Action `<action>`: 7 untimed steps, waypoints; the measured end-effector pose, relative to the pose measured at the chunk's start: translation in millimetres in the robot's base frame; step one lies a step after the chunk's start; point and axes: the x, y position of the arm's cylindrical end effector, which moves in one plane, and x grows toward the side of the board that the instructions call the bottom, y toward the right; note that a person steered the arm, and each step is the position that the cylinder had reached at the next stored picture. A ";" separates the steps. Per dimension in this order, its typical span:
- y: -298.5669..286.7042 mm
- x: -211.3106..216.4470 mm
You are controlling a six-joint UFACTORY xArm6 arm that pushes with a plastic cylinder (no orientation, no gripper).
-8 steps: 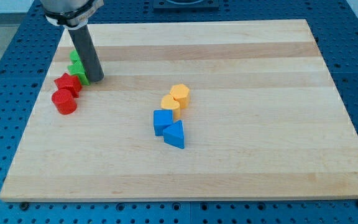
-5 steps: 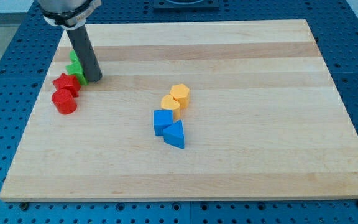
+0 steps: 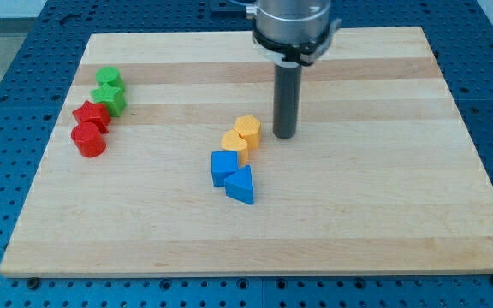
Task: Push the blue cube to the bottom of red circle
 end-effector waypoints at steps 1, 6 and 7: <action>6.8 21.5; -130.8 68.1; -156.7 68.1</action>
